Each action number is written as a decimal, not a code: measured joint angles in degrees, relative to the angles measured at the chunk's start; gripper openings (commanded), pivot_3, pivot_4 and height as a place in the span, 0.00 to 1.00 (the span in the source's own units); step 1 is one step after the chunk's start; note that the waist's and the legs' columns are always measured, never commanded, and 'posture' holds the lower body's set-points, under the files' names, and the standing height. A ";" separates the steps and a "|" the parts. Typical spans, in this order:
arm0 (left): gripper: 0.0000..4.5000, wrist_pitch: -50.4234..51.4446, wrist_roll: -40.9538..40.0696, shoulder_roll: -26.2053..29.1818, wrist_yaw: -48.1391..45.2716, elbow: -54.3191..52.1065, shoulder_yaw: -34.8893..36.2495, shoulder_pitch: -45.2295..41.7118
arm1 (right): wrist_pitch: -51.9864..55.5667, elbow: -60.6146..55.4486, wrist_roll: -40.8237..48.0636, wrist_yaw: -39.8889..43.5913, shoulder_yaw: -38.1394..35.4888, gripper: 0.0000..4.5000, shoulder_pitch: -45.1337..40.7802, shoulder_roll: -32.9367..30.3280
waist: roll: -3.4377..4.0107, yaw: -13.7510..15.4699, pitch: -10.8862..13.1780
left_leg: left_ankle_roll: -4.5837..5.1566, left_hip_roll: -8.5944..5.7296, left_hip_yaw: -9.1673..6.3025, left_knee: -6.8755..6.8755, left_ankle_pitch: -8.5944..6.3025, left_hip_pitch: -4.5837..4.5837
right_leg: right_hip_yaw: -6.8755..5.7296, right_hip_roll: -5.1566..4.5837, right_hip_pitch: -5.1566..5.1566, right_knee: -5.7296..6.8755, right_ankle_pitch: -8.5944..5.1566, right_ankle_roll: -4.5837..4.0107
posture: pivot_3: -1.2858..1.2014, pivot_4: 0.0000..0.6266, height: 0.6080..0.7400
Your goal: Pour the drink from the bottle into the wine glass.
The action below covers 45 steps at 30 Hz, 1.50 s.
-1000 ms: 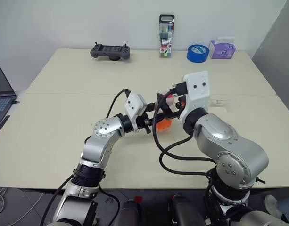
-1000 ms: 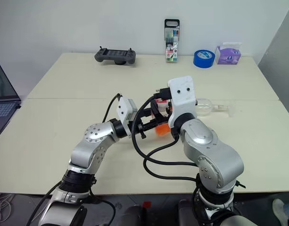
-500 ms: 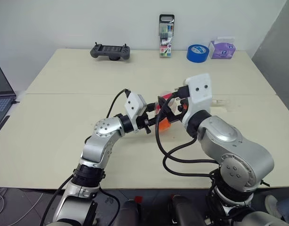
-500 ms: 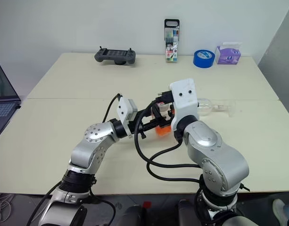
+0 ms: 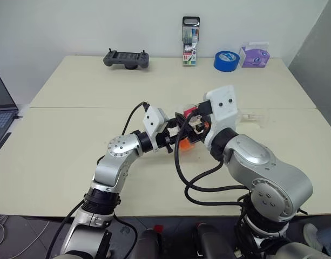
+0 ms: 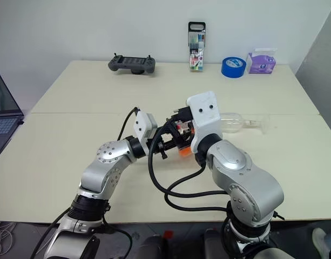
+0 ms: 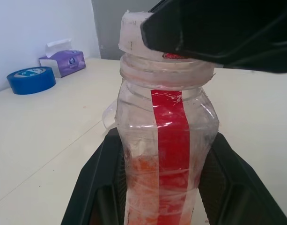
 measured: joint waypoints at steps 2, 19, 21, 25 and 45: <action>0.37 0.00 -0.01 0.03 0.01 0.00 0.03 0.01 | 0.00 0.02 -0.34 -0.05 -0.05 0.48 0.00 -0.11 | 0.00 0.00 0.00 | 0.00 0.00 -0.01 0.00 0.00 0.00 | 0.00 0.00 0.00 0.00 0.00 0.00 | 0.52 0.24 1.00; 0.37 -0.50 -0.16 -0.16 -0.08 0.25 0.39 -0.04 | -5.35 0.95 4.55 8.66 -13.17 0.39 -8.25 -4.89 | 0.01 0.01 0.01 | 0.01 -0.01 0.02 -0.01 0.00 -0.01 | -0.05 0.01 0.00 -0.01 0.00 0.00 | 0.52 0.24 1.00; 0.37 -0.51 -0.16 -0.16 -0.11 0.25 0.40 -0.04 | -6.33 0.96 5.55 8.87 -15.93 0.39 -9.09 -5.02 | 0.00 0.02 0.00 | 0.01 0.00 -0.02 -0.01 0.00 -0.01 | -0.04 0.01 0.01 -0.01 0.00 0.00 | 0.52 0.24 1.00; 0.37 -0.51 -0.16 -0.19 -0.19 0.33 0.35 -0.06 | -8.01 2.12 4.50 6.11 -19.04 0.38 -3.99 -4.08 | 0.00 0.05 0.00 | 0.01 -0.01 -0.02 -0.03 0.00 -0.04 | 0.01 0.00 0.01 -0.01 0.00 0.00 | 0.52 0.24 1.00; 0.37 1.33 -0.41 -0.67 1.32 0.88 1.65 -0.36 | -27.44 23.53 -8.27 -6.09 -27.26 1.00 22.39 -5.15 | 0.06 -0.44 0.01 | 0.01 0.08 0.32 -0.08 -0.01 0.12 | 0.20 0.37 0.03 0.01 -0.01 0.01 | 0.52 0.24 1.00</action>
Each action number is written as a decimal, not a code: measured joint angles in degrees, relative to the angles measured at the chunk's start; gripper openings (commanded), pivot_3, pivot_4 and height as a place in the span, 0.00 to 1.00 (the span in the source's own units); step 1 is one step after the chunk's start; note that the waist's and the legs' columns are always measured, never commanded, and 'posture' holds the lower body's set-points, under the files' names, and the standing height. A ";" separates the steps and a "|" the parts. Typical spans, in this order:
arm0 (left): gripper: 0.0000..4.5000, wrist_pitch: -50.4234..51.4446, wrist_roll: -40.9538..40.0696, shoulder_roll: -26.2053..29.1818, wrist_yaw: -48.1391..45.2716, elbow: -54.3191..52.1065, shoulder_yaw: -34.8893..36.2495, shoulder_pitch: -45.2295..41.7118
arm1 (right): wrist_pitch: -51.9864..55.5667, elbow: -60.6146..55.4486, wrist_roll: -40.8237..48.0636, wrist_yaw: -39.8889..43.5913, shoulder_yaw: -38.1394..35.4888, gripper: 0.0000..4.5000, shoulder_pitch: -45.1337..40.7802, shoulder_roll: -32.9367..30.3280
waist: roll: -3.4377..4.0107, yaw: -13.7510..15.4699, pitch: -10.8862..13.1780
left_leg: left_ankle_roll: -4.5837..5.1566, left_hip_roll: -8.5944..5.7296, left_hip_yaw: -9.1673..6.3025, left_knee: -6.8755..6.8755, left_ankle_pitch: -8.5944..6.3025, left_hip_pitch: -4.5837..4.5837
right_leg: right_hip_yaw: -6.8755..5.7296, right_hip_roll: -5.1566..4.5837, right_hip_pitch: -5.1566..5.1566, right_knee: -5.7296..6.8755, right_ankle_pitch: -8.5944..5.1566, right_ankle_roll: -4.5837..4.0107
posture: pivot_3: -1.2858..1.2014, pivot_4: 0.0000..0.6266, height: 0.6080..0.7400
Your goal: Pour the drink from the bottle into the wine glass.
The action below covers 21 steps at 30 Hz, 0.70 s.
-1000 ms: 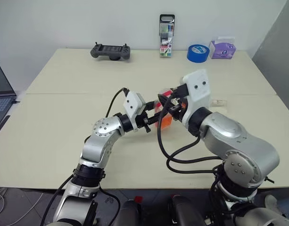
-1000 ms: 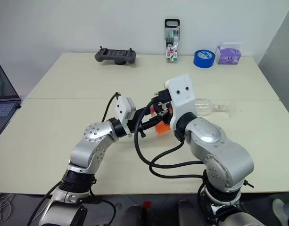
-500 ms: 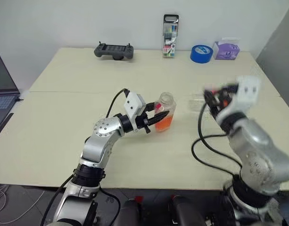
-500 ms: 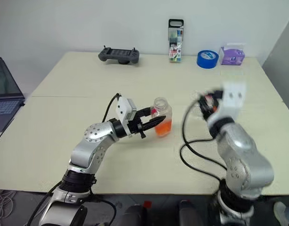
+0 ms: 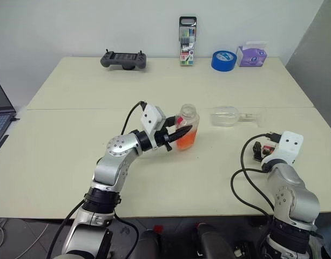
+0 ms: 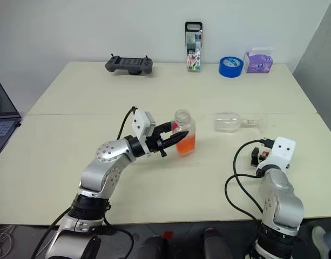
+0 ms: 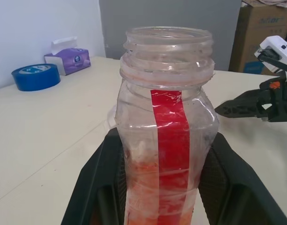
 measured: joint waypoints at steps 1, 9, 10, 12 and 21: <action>0.37 0.07 0.00 0.00 0.01 0.00 0.09 -0.10 | 0.21 -0.10 -0.09 -0.07 0.27 1.00 0.00 -0.58 | 0.00 0.07 0.00 | 0.00 -0.01 0.00 0.02 0.00 0.00 | -0.01 -0.01 0.00 0.00 0.00 0.00 | 0.52 0.24 1.00; 0.37 0.24 -0.13 -0.31 0.88 1.06 1.71 -2.48 | 3.70 -4.54 -1.90 -0.10 4.20 1.00 -1.31 -5.03 | 0.00 0.24 0.00 | 0.00 -0.03 0.01 0.02 0.00 0.00 | -0.02 -0.03 0.01 -0.01 0.00 0.00 | 0.52 0.24 1.00; 0.37 0.68 -0.62 -0.45 1.53 1.27 2.38 -2.50 | 3.70 -4.54 -2.48 0.19 5.81 1.00 -1.55 -6.70 | 0.00 0.22 0.00 | 0.00 -0.04 0.02 0.03 0.00 0.00 | 0.02 -0.04 -0.01 -0.01 0.00 0.00 | 0.52 0.24 1.00; 0.37 1.89 -2.07 -0.77 3.53 2.68 4.88 -2.93 | 3.08 -4.90 -2.79 2.57 9.05 1.00 -3.40 -9.30 | 0.00 0.00 0.00 | 0.00 -0.02 0.03 0.05 0.00 0.01 | 0.03 -0.03 -0.02 0.00 0.00 0.00 | 0.52 0.24 1.00; 0.36 -0.60 2.11 5.66 15.68 15.57 15.23 -6.49 | 4.99 -14.41 17.90 27.34 28.75 1.00 -12.21 -10.10 | -0.01 -0.51 0.00 | 0.01 0.06 -0.48 0.04 -0.01 -0.08 | -0.24 0.17 -0.01 0.01 0.01 -0.02 | 0.52 0.24 1.00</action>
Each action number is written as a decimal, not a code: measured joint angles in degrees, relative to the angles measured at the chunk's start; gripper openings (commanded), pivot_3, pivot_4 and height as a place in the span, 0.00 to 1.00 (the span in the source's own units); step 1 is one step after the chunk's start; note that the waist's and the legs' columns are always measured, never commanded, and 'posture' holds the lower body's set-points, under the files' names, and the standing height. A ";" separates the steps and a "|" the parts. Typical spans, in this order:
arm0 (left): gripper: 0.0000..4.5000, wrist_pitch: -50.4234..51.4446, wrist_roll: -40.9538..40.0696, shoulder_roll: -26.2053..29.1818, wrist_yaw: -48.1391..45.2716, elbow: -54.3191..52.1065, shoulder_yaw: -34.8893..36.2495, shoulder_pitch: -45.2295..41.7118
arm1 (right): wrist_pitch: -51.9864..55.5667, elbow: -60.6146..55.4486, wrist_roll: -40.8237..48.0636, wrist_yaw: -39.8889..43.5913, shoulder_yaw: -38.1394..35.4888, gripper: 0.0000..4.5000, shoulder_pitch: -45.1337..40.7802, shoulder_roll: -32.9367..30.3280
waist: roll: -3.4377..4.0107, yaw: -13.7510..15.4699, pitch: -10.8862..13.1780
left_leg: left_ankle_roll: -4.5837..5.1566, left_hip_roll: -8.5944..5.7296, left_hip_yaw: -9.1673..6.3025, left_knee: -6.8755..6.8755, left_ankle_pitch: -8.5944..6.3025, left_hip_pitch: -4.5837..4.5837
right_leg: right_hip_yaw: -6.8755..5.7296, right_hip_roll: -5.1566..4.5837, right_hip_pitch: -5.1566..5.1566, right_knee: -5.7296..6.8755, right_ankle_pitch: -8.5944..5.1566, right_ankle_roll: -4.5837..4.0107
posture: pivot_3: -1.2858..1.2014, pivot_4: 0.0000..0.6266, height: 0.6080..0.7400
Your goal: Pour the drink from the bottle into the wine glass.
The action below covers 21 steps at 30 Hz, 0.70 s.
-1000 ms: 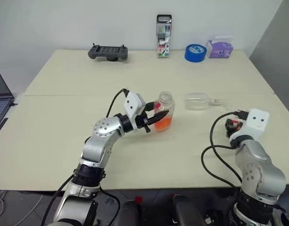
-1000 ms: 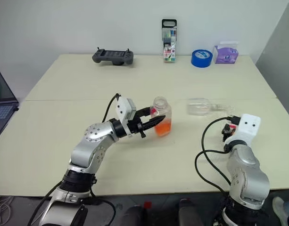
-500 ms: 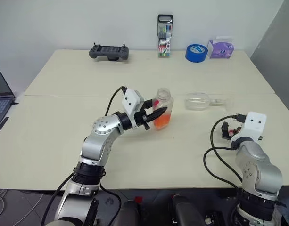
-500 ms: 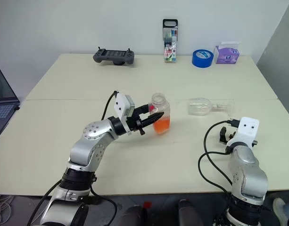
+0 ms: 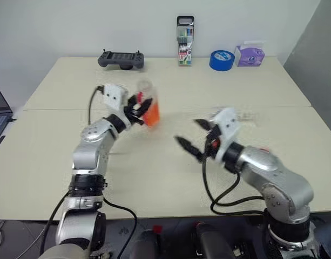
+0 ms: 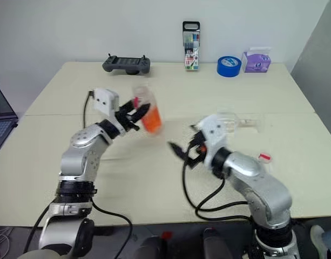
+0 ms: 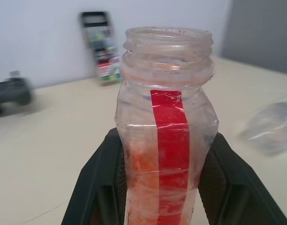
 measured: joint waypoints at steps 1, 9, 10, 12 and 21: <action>0.36 -0.69 0.32 0.53 1.22 1.59 1.18 0.00 | 0.03 0.64 0.17 -0.07 0.39 1.00 -0.89 0.72 | 0.00 0.07 0.00 | 0.00 0.02 0.01 0.01 0.00 0.00 | 0.02 -0.10 0.01 0.01 0.00 0.00 | 0.52 0.24 1.00; 0.36 -7.24 0.52 3.58 4.44 11.43 7.32 -0.02 | -2.63 9.84 -1.74 -0.15 6.46 1.00 -6.33 2.65 | -0.05 1.21 -0.02 | -0.03 -0.25 0.15 0.06 0.01 -0.10 | -0.09 -0.74 -0.03 -0.09 0.00 0.00 | 0.52 0.24 1.00; 0.36 -8.26 0.52 3.87 4.25 12.64 7.59 -0.02 | -3.37 10.91 -2.21 -0.04 6.78 1.00 -6.72 2.43 | -0.06 1.29 -0.02 | -0.03 -0.27 0.15 0.07 0.01 -0.12 | -0.12 -0.77 -0.04 -0.09 0.00 0.00 | 0.52 0.24 1.00; 0.36 -10.26 0.53 4.07 3.80 14.81 7.72 -0.03 | -4.43 12.10 -3.10 0.19 7.31 1.00 -6.90 2.06 | -0.07 1.33 -0.03 | -0.03 -0.29 0.16 0.07 0.01 -0.13 | -0.12 -0.79 -0.04 -0.10 0.00 0.00 | 0.52 0.24 1.00; 0.36 -16.67 -0.30 3.67 3.01 21.21 8.63 -1.11 | -6.71 13.53 -4.54 1.44 7.75 1.00 -6.84 0.36 | -0.10 1.23 -0.05 | -0.03 -0.22 0.04 0.08 0.02 -0.01 | -0.25 -0.75 0.02 0.05 0.01 0.00 | 0.52 0.24 1.00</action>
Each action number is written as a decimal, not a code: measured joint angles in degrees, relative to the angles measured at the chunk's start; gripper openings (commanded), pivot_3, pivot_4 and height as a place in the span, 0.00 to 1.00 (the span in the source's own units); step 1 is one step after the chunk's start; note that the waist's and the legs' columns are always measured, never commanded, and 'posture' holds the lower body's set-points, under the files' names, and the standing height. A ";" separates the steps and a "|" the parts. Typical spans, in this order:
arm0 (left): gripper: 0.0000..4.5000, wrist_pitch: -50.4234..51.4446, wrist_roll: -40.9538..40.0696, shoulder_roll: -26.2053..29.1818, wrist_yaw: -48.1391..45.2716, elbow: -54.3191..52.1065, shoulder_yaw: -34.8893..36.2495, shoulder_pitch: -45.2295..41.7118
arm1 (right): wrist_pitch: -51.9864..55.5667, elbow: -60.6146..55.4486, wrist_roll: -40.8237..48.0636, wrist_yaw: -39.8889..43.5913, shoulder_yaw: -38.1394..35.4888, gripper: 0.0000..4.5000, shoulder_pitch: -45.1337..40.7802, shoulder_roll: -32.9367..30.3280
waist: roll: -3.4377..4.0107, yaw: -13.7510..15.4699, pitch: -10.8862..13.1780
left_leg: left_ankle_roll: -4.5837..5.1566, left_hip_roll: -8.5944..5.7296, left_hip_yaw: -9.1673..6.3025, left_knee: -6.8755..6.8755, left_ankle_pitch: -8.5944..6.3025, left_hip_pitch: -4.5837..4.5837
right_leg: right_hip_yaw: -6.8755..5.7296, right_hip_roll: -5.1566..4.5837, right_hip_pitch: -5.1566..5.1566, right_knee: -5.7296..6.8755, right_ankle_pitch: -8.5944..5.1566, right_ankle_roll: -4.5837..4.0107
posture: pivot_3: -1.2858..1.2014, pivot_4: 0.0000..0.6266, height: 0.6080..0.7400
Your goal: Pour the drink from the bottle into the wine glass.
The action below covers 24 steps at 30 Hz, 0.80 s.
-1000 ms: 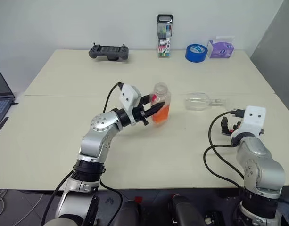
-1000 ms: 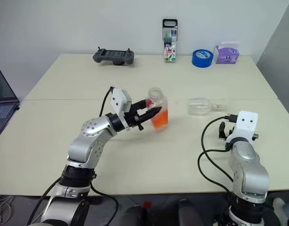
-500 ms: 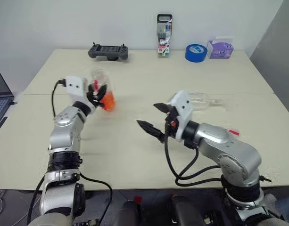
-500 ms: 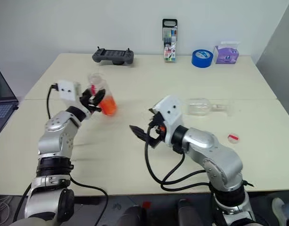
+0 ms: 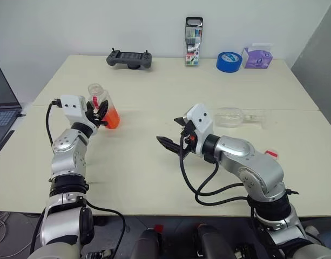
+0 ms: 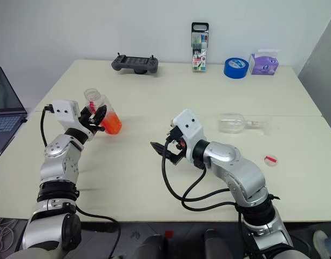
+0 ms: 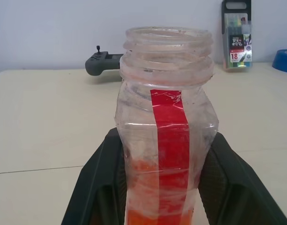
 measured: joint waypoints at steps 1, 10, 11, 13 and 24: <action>0.36 -0.14 -0.17 -0.03 0.09 0.18 0.09 -0.04 | -0.08 0.12 -0.05 0.00 0.00 1.00 0.00 0.00 | 0.00 -0.01 0.00 | 0.00 0.00 0.00 0.00 0.00 0.00 | 0.00 0.00 0.00 0.00 0.00 0.00 | 0.52 0.24 1.00; 0.56 -1.01 -0.66 0.12 0.17 1.31 0.27 -0.21 | -0.62 0.27 -0.71 -0.03 0.00 1.00 0.39 0.01 | -0.01 -0.08 -0.01 | 0.00 0.00 0.01 -0.01 0.00 0.03 | 0.00 0.00 0.00 0.02 0.00 0.00 | 0.52 0.24 1.00; 0.65 -1.06 -0.60 0.25 0.19 1.58 0.26 -0.21 | -0.63 0.27 -0.77 -0.01 0.00 1.00 0.40 0.01 | -0.01 -0.13 -0.01 | 0.00 0.01 0.02 -0.01 0.00 0.03 | 0.00 0.01 0.01 0.02 0.00 0.00 | 0.52 0.24 1.00; 0.79 -0.82 -0.52 0.38 0.20 2.52 0.25 0.09 | -0.70 0.29 -1.16 0.02 0.00 1.00 0.42 -0.10 | -0.01 -0.19 -0.01 | 0.00 0.01 0.02 -0.02 0.00 0.01 | -0.01 0.01 -0.01 0.01 0.00 0.00 | 0.52 0.24 1.00; 0.99 -0.64 0.00 0.51 1.36 2.80 0.22 1.95 | -0.79 0.60 -1.54 0.21 -0.01 1.00 1.53 -0.09 | -0.02 -0.20 -0.02 | 0.00 0.01 0.04 -0.02 0.00 -0.01 | 0.01 0.00 -0.02 -0.02 0.01 0.00 | 0.52 0.24 1.00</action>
